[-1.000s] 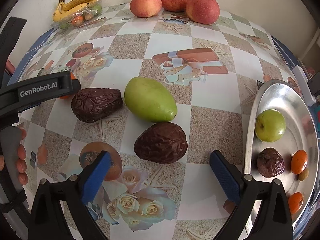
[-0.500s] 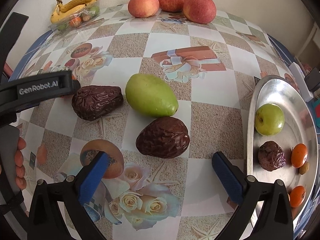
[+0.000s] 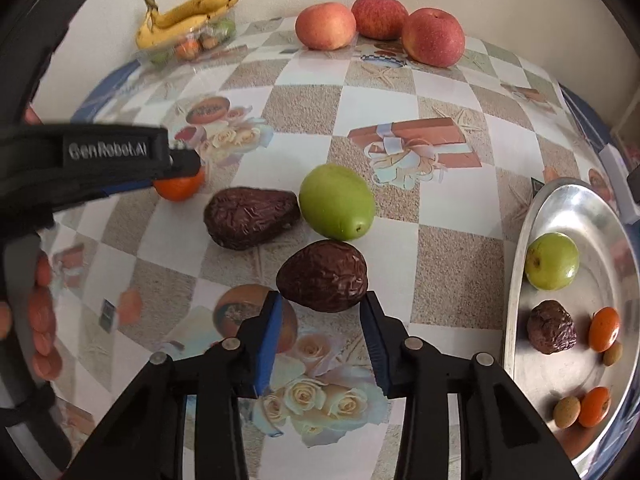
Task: Organize fruits
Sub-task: 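Grasp a dark date with the right tool while the left tool grasps a tangerine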
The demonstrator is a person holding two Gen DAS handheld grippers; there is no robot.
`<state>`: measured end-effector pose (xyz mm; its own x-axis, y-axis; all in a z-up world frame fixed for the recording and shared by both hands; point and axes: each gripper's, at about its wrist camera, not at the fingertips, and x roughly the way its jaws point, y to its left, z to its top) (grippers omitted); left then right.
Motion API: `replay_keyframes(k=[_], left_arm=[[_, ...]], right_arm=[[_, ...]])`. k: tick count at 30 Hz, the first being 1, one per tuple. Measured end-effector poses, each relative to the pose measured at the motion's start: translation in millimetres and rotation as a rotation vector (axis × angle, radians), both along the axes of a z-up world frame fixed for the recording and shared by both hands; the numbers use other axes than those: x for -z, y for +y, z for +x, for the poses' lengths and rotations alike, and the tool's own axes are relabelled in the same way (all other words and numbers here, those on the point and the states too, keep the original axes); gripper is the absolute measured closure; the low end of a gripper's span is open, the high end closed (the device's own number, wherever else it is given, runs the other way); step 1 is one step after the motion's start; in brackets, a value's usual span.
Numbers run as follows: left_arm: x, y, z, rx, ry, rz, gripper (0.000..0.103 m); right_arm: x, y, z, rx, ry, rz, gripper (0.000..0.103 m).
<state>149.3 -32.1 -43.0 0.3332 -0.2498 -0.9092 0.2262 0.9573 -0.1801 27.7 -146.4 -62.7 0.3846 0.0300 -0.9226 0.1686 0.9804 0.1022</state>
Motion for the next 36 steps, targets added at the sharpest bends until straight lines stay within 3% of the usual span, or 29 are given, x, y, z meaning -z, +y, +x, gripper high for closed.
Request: replay_keyframes(k=[5, 13, 22, 26, 30, 36], left_arm=[[-13, 2, -2, -0.01, -0.019, -0.008, 0.062], [-20, 4, -8, -0.024, -0.01, -0.035, 0.062], [-19, 15, -8, -0.064, 0.007, -0.048, 0.062], [-18, 19, -6, -0.083, 0.009, -0.039, 0.062], [-15, 24, -6, -0.102, 0.018, -0.032, 0.062], [-13, 27, -7, -0.11, 0.028, -0.038, 0.062]], right_arm=[[-24, -9, -2, 0.033, -0.079, 0.023, 0.063], [-62, -23, -6, 0.114, -0.154, 0.075, 0.076], [-51, -40, 4, 0.255, -0.05, 0.108, 0.077], [-45, -35, 5, 0.22, -0.066, 0.082, 0.077], [-31, -35, 7, 0.212, -0.022, 0.089, 0.077], [-42, -36, 2, 0.194, -0.052, 0.032, 0.073]])
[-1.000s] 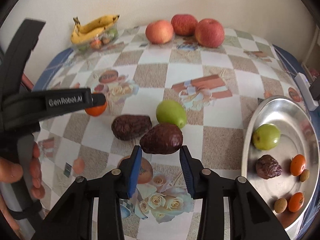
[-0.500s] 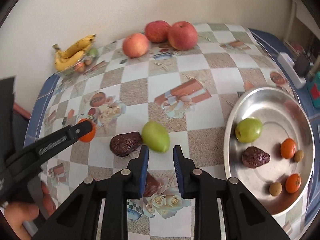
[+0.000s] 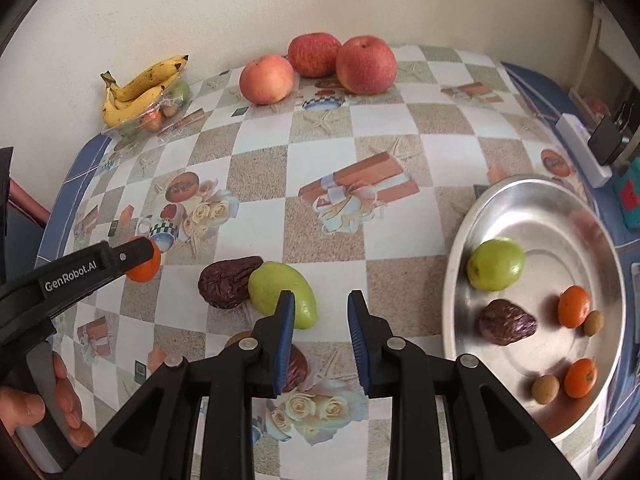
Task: Organize fruits
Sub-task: 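Grasp a dark date with the right tool while the left tool grasps a tangerine, then carry the date and tangerine over the steel bowl and open both tools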
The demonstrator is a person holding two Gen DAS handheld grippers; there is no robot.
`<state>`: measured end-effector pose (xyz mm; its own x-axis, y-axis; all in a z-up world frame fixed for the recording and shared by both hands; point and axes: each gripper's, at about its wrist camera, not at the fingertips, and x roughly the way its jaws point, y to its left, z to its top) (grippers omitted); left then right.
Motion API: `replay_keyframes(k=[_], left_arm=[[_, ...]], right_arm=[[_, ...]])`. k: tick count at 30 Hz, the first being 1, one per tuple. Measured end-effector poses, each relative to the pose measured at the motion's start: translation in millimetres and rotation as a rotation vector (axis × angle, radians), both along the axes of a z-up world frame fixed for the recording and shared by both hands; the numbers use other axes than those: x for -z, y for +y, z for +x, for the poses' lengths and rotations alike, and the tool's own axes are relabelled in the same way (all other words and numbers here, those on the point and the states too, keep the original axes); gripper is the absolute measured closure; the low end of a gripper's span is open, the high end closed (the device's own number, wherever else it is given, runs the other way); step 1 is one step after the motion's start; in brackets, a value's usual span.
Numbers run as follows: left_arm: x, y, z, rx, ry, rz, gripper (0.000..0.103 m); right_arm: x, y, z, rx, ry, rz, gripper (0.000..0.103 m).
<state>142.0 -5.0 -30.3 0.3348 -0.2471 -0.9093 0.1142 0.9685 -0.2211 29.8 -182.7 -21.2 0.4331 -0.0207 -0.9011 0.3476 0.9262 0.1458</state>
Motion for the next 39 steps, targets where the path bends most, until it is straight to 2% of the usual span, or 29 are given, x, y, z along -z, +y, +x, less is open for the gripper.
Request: replay_keyframes(k=[8, 17, 26, 30, 39], left_arm=[[3, 0, 1, 0.002, 0.02, -0.024, 0.062], [6, -2, 1, 0.012, 0.033, -0.026, 0.062], [6, 0, 1, 0.006, 0.036, -0.015, 0.062], [5, 0, 0, 0.006, 0.036, -0.016, 0.062], [2, -1, 0, 0.012, 0.03, -0.02, 0.062]], right_arm=[[14, -1, 1, -0.011, 0.038, 0.021, 0.061], [51, 15, 4, -0.058, 0.139, 0.067, 0.059], [38, 27, -1, -0.09, 0.123, 0.104, 0.059], [36, 33, -4, -0.109, 0.139, 0.091, 0.059], [44, 27, -5, -0.116, 0.192, 0.203, 0.058]])
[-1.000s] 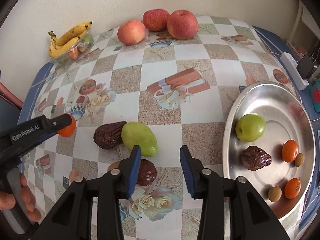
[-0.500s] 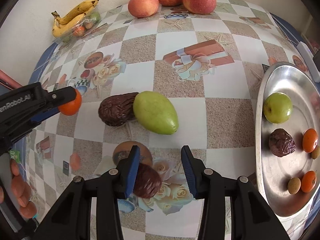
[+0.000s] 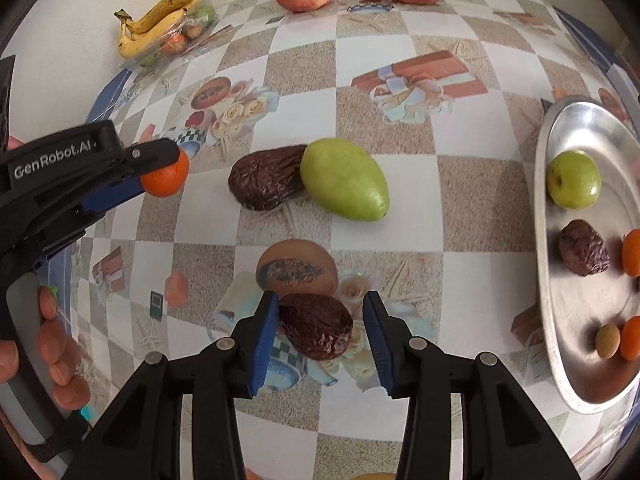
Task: Organize fruits
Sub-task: 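Carry the date and tangerine over the steel bowl and open both tools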
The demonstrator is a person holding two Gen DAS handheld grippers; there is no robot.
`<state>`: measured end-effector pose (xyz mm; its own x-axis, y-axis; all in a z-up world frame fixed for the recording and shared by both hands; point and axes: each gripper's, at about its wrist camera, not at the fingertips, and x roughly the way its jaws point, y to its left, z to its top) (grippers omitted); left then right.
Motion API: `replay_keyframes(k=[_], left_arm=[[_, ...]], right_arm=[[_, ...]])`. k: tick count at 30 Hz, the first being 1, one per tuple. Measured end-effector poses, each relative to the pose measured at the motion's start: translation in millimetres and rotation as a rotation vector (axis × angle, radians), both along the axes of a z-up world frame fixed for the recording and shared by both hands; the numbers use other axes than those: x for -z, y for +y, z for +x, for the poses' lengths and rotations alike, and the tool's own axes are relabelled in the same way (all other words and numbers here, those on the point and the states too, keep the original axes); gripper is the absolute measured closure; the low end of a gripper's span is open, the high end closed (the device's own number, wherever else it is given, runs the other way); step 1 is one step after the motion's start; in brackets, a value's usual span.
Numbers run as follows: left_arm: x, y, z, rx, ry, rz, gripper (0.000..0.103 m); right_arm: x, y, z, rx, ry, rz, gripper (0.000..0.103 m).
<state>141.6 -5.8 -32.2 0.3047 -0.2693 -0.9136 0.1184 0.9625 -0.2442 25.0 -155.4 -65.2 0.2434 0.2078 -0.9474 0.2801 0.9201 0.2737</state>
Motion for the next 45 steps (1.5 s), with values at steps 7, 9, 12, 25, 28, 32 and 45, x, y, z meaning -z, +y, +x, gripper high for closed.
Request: replay_keyframes(k=[7, 9, 12, 25, 28, 32, 45], left_arm=[[0, 0, -1, -0.001, -0.001, 0.001, 0.062], [-1, 0, -1, -0.001, -0.004, 0.002, 0.062], [-2, 0, -2, 0.0, -0.01, 0.003, 0.062], [-15, -31, -23, 0.096, -0.042, 0.01, 0.062], [-19, -53, -36, 0.161, -0.043, -0.004, 0.062], [-25, -93, -60, 0.282, -0.036, -0.035, 0.062], [-24, -217, -133, 0.582, -0.005, -0.015, 0.061]], right_arm=[[4, 8, 1, -0.018, 0.005, 0.0, 0.059], [1, 8, 1, -0.018, -0.007, -0.006, 0.059], [-6, 5, 2, 0.009, -0.039, 0.002, 0.059], [-60, -92, -30, 0.313, -0.148, -0.197, 0.059], [-63, -126, -47, 0.412, -0.126, -0.229, 0.059], [-67, -171, -77, 0.538, -0.112, -0.232, 0.059], [-78, -229, -123, 0.719, -0.154, -0.19, 0.059]])
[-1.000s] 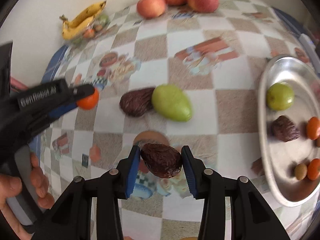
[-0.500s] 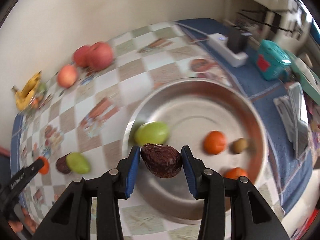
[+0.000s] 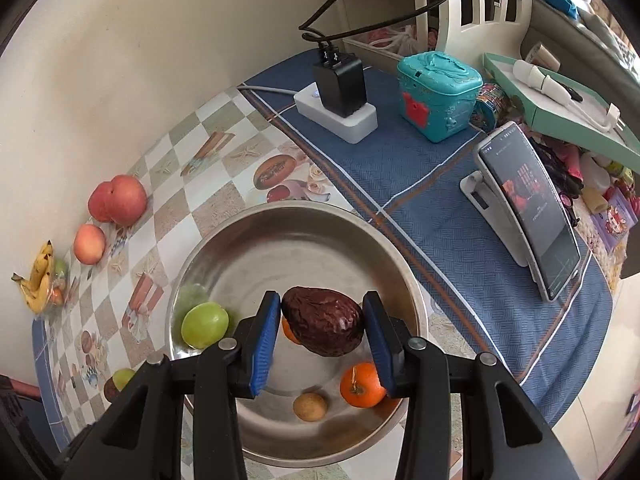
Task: Organize fruits
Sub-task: 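Carry the date and tangerine over the steel bowl and open both tools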
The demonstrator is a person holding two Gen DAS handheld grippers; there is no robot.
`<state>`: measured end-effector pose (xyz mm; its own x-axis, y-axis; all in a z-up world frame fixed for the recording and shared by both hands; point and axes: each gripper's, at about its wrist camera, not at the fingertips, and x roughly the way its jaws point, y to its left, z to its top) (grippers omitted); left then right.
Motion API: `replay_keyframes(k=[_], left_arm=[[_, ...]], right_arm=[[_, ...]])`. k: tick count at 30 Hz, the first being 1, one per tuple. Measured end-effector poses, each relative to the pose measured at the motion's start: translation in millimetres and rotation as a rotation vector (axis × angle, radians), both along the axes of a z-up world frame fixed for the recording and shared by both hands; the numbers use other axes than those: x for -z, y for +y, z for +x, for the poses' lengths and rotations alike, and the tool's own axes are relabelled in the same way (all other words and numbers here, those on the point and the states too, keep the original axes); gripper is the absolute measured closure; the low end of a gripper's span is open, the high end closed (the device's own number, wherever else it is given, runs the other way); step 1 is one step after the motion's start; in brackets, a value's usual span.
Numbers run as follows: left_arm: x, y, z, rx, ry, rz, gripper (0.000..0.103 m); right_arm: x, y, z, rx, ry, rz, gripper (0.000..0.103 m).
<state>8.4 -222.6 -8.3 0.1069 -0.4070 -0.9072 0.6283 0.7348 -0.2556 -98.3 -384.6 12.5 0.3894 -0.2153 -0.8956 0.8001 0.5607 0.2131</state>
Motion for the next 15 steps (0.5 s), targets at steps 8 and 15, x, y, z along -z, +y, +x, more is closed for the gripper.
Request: replay_keyframes(k=[8, 15], left_arm=[[15, -13, -12, 0.052, 0.014, 0.016, 0.052], [18, 5, -2, 0.0, 0.035, 0.037, 0.037]], right_arm=[[-1, 0, 1, -0.007, -0.024, 0.015, 0.057], [1, 5, 5, -0.03, -0.014, 0.018, 0.057]])
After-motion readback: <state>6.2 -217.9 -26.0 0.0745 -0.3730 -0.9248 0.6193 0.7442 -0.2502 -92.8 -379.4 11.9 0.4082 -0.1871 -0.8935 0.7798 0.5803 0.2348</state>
